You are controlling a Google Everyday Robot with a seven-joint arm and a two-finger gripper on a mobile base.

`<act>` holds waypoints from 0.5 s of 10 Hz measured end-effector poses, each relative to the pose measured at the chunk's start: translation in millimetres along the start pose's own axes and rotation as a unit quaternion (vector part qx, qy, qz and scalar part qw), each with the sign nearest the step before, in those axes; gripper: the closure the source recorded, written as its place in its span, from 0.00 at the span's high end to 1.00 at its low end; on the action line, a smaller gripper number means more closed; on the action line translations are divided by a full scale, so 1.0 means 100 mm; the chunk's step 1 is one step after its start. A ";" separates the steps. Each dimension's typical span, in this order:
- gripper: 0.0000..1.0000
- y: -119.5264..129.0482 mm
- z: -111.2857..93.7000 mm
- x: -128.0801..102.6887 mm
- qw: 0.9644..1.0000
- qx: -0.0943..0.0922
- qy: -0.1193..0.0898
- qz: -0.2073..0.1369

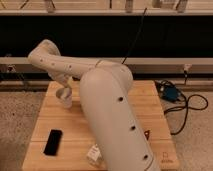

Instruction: Place the white sponge in the ceramic cup

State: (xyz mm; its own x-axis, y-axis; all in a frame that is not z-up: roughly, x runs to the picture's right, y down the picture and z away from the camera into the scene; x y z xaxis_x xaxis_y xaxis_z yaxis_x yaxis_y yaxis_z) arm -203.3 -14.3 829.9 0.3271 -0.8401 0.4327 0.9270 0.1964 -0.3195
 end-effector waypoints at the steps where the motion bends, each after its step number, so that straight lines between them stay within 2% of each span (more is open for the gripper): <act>1: 0.80 0.00 0.01 0.00 1.000 0.000 0.000 -0.001; 3: 0.80 0.01 0.03 0.00 1.000 0.000 0.000 -0.001; 5: 0.74 -0.01 0.04 0.00 1.000 -0.001 0.003 -0.003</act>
